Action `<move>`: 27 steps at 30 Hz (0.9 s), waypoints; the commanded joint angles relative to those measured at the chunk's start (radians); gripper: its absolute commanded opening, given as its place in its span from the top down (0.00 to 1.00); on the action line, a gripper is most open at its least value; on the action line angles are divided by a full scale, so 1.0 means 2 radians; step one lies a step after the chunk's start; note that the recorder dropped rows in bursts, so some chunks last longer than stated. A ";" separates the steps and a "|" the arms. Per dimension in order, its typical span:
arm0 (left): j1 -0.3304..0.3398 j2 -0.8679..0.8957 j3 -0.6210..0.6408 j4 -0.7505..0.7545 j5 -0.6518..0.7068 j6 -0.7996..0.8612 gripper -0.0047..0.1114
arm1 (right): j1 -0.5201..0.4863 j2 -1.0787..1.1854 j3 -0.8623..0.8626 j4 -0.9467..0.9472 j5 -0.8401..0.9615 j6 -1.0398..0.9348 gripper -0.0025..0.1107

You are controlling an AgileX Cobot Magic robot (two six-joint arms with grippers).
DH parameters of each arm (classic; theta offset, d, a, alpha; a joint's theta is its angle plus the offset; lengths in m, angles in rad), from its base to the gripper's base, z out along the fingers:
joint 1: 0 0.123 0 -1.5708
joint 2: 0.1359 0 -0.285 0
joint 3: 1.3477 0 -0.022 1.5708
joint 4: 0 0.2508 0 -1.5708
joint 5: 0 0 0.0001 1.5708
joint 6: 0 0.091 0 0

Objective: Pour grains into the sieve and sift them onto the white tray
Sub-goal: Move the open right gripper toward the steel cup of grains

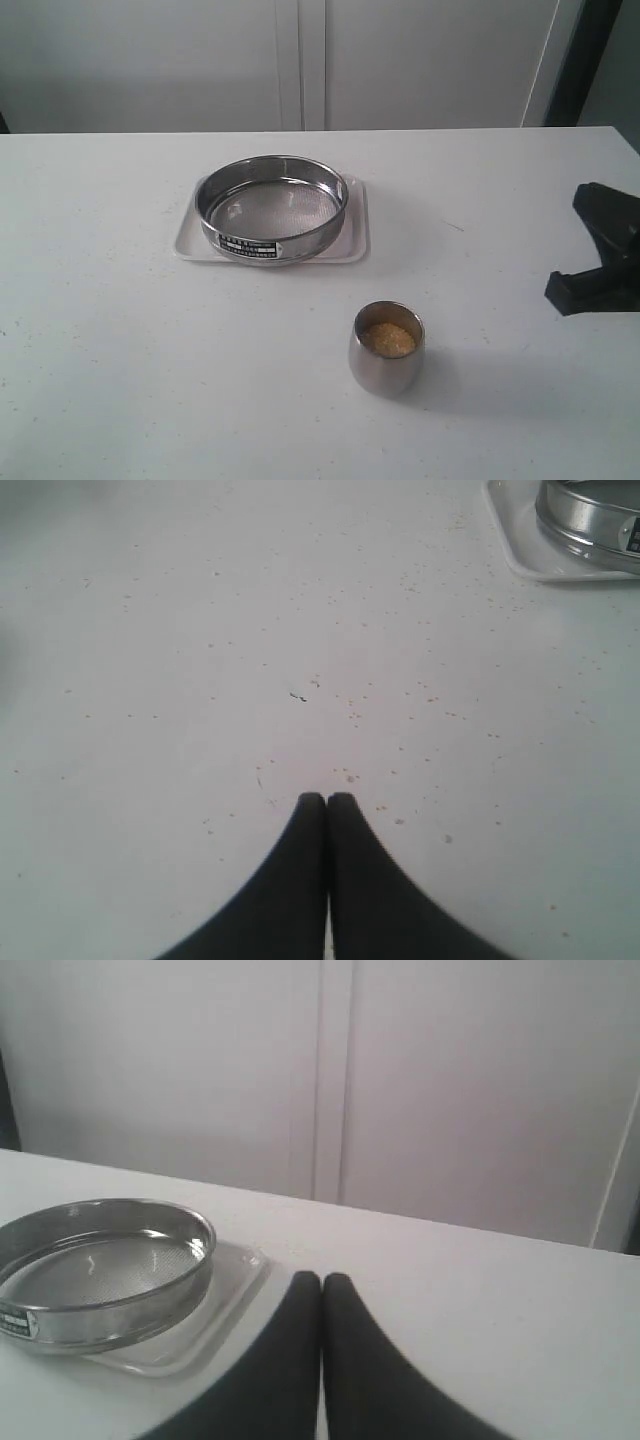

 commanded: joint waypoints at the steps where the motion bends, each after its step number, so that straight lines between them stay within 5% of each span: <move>1: 0.001 -0.002 0.002 -0.003 -0.001 0.000 0.96 | -0.006 0.096 0.013 -0.015 -0.118 0.004 0.98; 8: 0.001 -0.002 0.002 -0.003 -0.001 0.000 0.96 | -0.006 0.253 0.053 -0.037 -0.278 -0.050 0.98; 27: 0.001 -0.002 0.002 -0.003 -0.001 0.000 0.96 | -0.006 0.392 0.052 -0.150 -0.278 -0.116 0.98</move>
